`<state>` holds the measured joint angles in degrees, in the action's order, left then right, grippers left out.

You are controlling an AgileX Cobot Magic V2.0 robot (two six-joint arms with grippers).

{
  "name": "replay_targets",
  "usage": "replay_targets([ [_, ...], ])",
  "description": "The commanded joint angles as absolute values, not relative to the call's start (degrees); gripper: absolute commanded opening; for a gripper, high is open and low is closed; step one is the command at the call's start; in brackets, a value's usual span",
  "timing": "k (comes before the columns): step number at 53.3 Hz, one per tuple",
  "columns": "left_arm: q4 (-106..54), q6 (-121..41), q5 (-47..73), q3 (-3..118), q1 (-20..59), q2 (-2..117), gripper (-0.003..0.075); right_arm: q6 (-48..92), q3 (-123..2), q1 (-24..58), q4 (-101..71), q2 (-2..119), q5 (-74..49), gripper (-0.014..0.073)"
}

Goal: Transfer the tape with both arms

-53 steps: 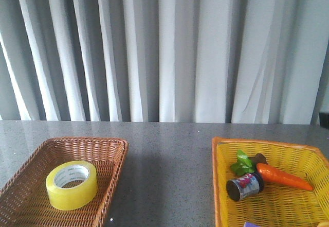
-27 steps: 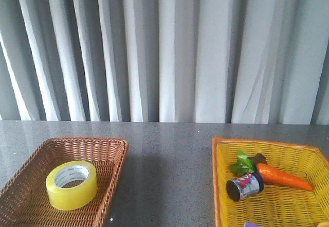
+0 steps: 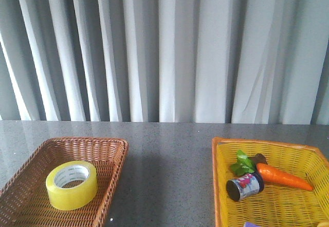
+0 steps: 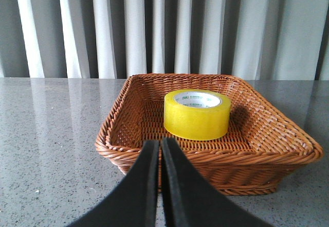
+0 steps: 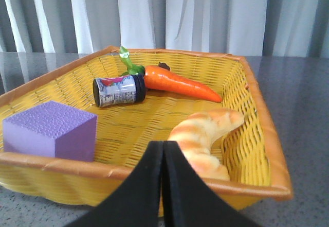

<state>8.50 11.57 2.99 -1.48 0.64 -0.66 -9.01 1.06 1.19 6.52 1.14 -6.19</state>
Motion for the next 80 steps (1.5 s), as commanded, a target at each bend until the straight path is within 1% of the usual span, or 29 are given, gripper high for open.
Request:
replay_targets([
  [1, 7.90, 12.13, -1.66, 0.22, 0.59, -1.60, -0.0006, -11.70, 1.99, 1.17, 6.65, 0.04, -0.96, -0.0008],
  [8, 7.90, 12.13, -1.66, 0.22, 0.59, -1.60, -0.0006, -12.13, 1.93, 0.95, 7.20, -1.45, -3.70, -0.0008],
  [22, 7.90, 12.13, -1.66, 0.22, 0.59, -1.60, -0.0006, -13.37, 1.93, -6.31, 6.87, -1.49, -3.55, -0.0008],
  [45, 7.90, 12.13, -1.66, 0.22, 0.59, -1.60, -0.0006, -11.28, 1.93, -6.03, 11.21, -1.49, -3.41, -0.0008],
  [57, 7.90, 12.13, -1.66, 0.22, 0.59, -1.60, -0.0006, -9.83, 1.93, -5.98, 11.47, -1.49, -1.14, -0.0008],
  [68, 7.90, 12.13, -1.66, 0.22, 0.59, -1.60, -0.0006, -8.22, 1.93, -2.56, 11.33, -1.49, -1.28, -0.0008],
  [80, 7.90, 12.13, -1.66, 0.22, 0.59, -1.60, -0.0006, -8.27, 1.93, -2.56, 8.50, -1.37, -1.08, -0.0008],
])
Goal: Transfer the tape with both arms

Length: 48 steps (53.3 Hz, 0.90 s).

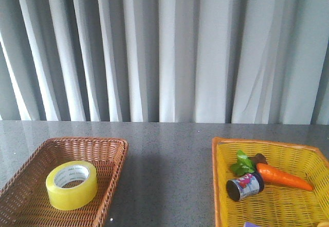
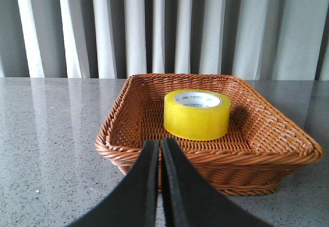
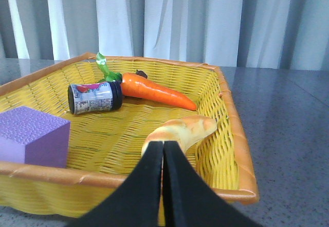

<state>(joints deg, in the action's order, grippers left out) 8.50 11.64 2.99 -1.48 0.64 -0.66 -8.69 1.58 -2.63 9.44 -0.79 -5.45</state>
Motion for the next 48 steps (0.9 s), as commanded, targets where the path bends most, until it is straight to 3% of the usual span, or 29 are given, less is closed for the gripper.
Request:
replay_targets([
  [1, 7.90, 12.13, -1.66, 0.22, 0.59, -1.60, -0.0006, -8.27, 1.93, -2.56, 8.42, -1.37, -1.08, -0.0008],
  [48, 7.90, 12.13, -1.66, 0.22, 0.59, -1.60, -0.0006, -8.31, 1.93, -2.56, 8.00, -1.37, -0.99, -0.0008],
])
